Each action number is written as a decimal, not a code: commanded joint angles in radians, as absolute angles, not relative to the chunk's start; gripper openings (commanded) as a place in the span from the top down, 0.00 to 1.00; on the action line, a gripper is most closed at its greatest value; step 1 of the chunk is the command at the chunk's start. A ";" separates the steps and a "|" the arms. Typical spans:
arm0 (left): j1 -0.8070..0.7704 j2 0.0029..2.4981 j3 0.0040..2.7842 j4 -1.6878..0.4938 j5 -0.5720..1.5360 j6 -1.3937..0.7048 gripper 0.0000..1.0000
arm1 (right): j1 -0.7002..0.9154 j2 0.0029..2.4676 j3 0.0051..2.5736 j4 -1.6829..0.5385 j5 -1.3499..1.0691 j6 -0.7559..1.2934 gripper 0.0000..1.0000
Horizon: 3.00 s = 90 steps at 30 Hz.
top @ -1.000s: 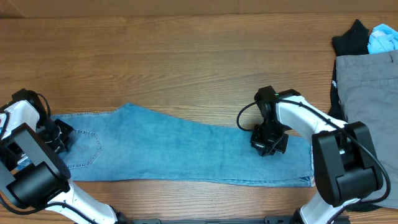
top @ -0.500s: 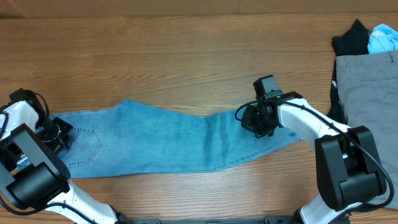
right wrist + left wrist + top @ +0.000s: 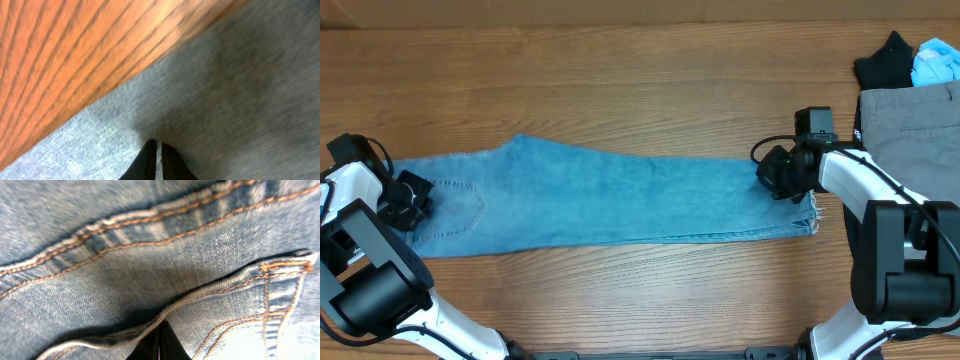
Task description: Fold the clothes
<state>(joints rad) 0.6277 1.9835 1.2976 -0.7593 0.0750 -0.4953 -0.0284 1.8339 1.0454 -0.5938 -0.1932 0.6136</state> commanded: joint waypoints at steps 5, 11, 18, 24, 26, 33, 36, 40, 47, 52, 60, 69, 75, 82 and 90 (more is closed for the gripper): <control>0.614 2.029 1.288 -0.671 0.129 -0.468 0.95 | -0.046 1.864 1.049 -0.561 -0.133 0.595 0.89; 0.613 2.029 1.335 -0.740 0.129 -0.467 0.74 | -0.046 1.864 1.126 -0.653 -0.088 0.568 0.86; 0.613 2.026 1.549 -0.968 0.132 -0.467 0.66 | -0.048 1.864 1.437 -0.977 -0.045 0.542 0.74; 0.606 2.011 1.738 -1.175 0.217 -0.380 0.09 | -0.101 1.864 1.705 -1.284 0.031 0.541 0.00; 0.601 2.004 1.765 -1.216 0.305 -0.336 0.00 | -0.149 1.864 1.732 -1.334 0.044 0.493 0.00; 0.522 1.933 1.771 -1.259 0.394 -0.250 0.00 | -0.281 1.864 1.711 -1.367 -0.032 0.307 0.00; 0.461 1.887 1.771 -1.303 0.397 -0.249 0.00 | -0.287 1.864 1.658 -1.293 -0.128 0.175 0.00; 0.365 1.833 1.771 -1.380 0.389 -0.245 0.00 | -0.273 1.864 1.536 -1.203 -0.231 0.100 0.00; 0.196 1.806 1.762 -1.429 0.338 -0.213 0.00 | -0.268 1.864 1.362 -1.076 -0.239 0.100 0.00; 0.136 1.806 1.708 -1.428 0.337 -0.197 0.00 | -0.268 1.864 1.278 -1.010 -0.237 0.100 0.00; 0.130 1.806 1.603 -1.373 0.337 -0.197 0.00 | -0.263 1.864 1.151 -0.916 -0.238 0.101 0.00; 0.130 1.806 1.569 -1.349 0.337 -0.197 0.00 | -0.246 1.864 1.037 -0.847 -0.261 0.135 0.20; 0.130 1.806 1.569 -1.346 0.337 -0.194 0.00 | -0.195 1.864 0.985 -0.799 -0.264 0.192 0.33; 0.130 1.806 1.569 -1.347 0.333 -0.179 0.00 | -0.133 1.864 0.975 -0.786 -0.227 0.239 0.62; 0.130 1.806 1.569 -1.349 0.329 -0.175 0.00 | -0.166 1.864 1.023 -0.817 -0.140 0.308 0.96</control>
<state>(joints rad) 0.1307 1.8210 1.5749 -1.3464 0.3359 -0.2012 -0.1490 1.8095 1.0264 -0.7879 -0.1940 0.2672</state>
